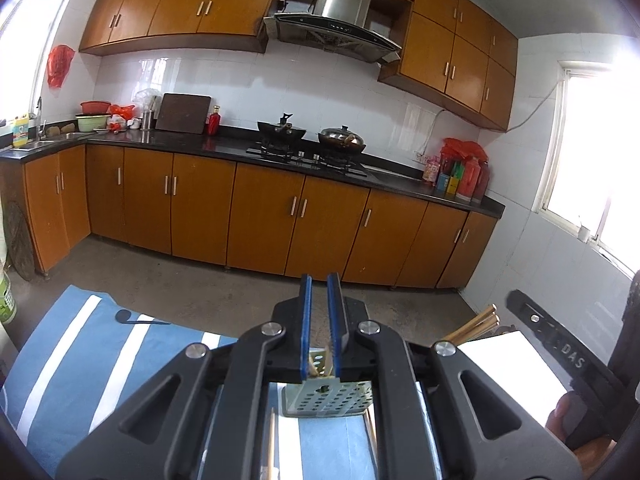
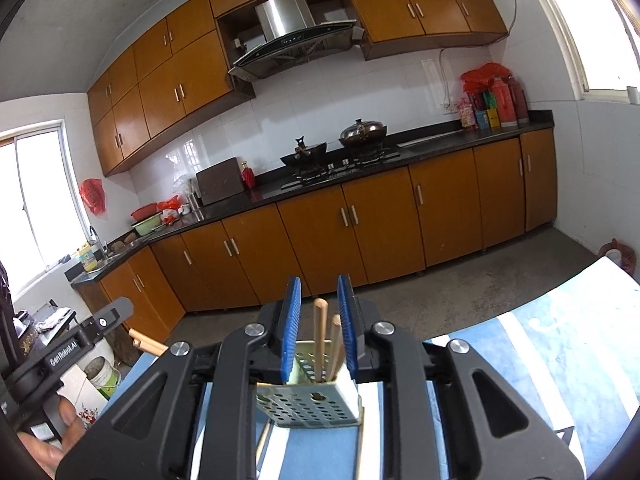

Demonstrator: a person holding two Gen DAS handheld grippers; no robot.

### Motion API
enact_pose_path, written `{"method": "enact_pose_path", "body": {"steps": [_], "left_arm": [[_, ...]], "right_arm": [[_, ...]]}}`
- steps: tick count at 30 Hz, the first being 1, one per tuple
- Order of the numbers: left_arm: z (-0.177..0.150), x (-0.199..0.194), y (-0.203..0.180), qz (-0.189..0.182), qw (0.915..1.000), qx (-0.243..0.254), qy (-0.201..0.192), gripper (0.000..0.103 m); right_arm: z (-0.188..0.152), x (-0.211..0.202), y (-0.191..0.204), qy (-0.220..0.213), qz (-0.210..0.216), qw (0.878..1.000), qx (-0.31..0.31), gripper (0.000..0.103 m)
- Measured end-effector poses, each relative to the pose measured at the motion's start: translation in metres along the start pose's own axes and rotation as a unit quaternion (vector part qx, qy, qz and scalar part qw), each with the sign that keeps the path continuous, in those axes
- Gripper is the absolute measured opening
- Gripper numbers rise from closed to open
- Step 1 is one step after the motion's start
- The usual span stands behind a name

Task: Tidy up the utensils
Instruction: 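Lower both chopsticks into the green holder and open both tools, then move both open tools back down to the last chopsticks on the table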

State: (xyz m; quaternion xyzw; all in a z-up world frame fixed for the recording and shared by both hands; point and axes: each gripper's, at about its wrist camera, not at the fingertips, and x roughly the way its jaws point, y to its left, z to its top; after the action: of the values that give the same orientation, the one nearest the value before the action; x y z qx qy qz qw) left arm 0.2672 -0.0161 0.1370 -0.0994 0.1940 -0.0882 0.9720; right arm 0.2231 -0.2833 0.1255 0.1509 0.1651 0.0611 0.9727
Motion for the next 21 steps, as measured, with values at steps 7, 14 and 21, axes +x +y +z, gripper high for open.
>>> {"method": "enact_pose_path", "body": {"steps": [7,14,21], "left_arm": [[-0.026,-0.041,0.021,0.023,0.9996,0.014,0.012,0.018],[-0.106,-0.037,0.064,0.049,0.9928,0.011,0.109,0.022],[-0.177,-0.023,0.085,0.055,0.9800,0.009,0.191,0.026]], "right_arm": [[-0.038,-0.031,-0.029,0.041,-0.037,0.998,0.010,0.020],[-0.137,-0.006,-0.043,0.177,-0.050,0.983,0.001,0.020],[-0.204,0.020,-0.019,0.261,-0.029,0.965,-0.013,0.020]]}}
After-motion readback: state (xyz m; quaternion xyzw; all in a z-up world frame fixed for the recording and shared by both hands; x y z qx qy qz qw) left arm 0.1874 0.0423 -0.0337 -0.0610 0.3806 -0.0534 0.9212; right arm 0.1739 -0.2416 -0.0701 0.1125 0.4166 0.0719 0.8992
